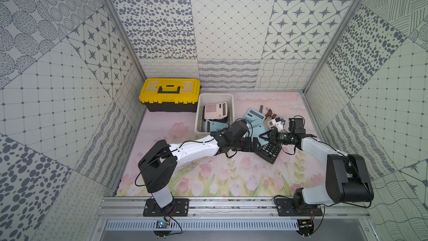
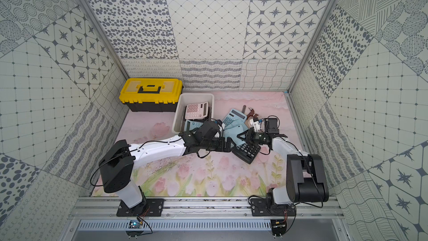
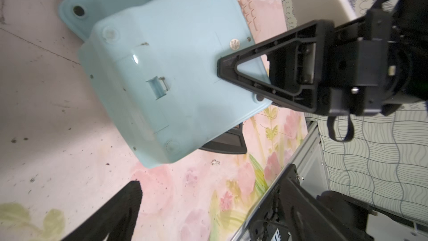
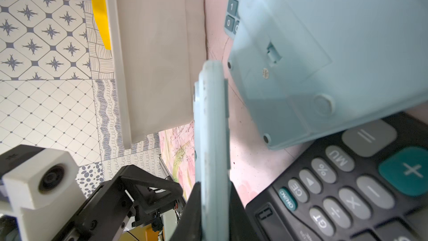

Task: Put the calculator in the storage box
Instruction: Pick up the calculator at the center of the board.

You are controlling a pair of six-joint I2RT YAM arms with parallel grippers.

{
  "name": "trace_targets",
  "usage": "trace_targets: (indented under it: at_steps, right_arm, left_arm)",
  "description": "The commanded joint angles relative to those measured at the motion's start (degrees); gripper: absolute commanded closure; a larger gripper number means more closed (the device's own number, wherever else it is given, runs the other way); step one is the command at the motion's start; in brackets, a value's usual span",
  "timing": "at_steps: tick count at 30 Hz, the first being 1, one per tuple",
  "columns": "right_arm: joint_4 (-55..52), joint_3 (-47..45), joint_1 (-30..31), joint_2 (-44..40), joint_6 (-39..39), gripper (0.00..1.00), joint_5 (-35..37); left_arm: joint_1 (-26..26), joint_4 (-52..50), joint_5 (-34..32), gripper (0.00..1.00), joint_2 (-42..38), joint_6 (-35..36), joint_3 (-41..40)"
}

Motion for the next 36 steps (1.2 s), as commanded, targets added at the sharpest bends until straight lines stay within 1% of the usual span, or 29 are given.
trace_targets:
  at_steps: [1, 6, 11, 14, 18, 22, 27, 30, 36]
  right_arm:
    - [-4.16, 2.03, 1.15, -5.86, -1.71, 0.89, 1.81]
    - [-9.00, 3.69, 5.60, -12.43, -4.09, 0.89, 8.29]
    - [-11.77, 5.60, 12.71, -17.55, -6.24, 0.89, 16.43]
    - [-13.95, 7.32, 17.27, -19.90, -8.38, 0.89, 21.51]
    - [-16.44, 9.17, 22.16, -22.89, -10.79, 0.88, 26.27]
    - [-18.59, 9.97, 26.29, -26.00, -12.71, 0.88, 29.96]
    - [-20.39, 10.42, 32.48, -29.48, -14.78, 0.87, 37.97]
    - [-20.93, 10.92, 37.12, -30.49, -16.20, 0.87, 44.99]
    - [-21.53, 12.11, 48.95, -30.09, -19.41, 0.87, 62.55]
  left_arm:
    - [-0.23, -10.02, -3.00, 0.01, -7.13, -0.39, -0.13]
    - [0.82, -15.17, -4.73, 0.00, -14.12, -1.94, 0.05]
    - [3.38, -19.81, -3.93, 0.00, -19.59, -5.26, 0.99]
    - [4.53, -22.26, -3.77, 0.00, -22.19, -7.30, 1.79]
    - [6.18, -24.74, -2.18, 0.00, -23.97, -9.54, 3.40]
    - [7.87, -26.71, -0.14, 0.00, -24.59, -12.36, 4.95]
    - [9.41, -26.69, 3.52, 0.00, -23.96, -17.10, 6.29]
    - [9.51, -28.15, 5.43, 0.00, -21.67, -20.23, 8.78]
    - [9.47, -32.06, 7.57, 0.00, -16.95, -28.23, 13.48]
